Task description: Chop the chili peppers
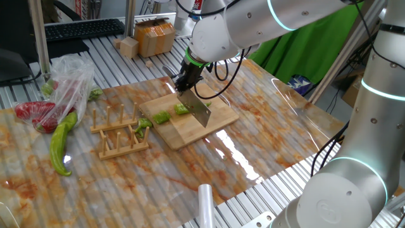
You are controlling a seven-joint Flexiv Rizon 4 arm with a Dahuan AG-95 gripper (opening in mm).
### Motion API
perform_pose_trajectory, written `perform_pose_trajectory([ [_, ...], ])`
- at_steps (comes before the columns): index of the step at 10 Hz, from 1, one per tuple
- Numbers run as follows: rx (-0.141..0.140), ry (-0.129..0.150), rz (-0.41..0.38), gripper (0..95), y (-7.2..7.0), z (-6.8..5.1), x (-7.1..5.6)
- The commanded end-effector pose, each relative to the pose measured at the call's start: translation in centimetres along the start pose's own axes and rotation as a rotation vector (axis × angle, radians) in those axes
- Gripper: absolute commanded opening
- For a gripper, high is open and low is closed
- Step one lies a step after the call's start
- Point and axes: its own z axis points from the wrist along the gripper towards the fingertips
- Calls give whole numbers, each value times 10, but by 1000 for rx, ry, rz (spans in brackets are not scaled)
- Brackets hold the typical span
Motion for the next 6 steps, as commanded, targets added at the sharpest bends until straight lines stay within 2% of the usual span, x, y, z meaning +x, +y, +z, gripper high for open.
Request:
perform_pose_trajectory([
  [1,1,0,-2,0,0,-3,0],
  [6,1,-1,-9,0,-2,-3,1],
])
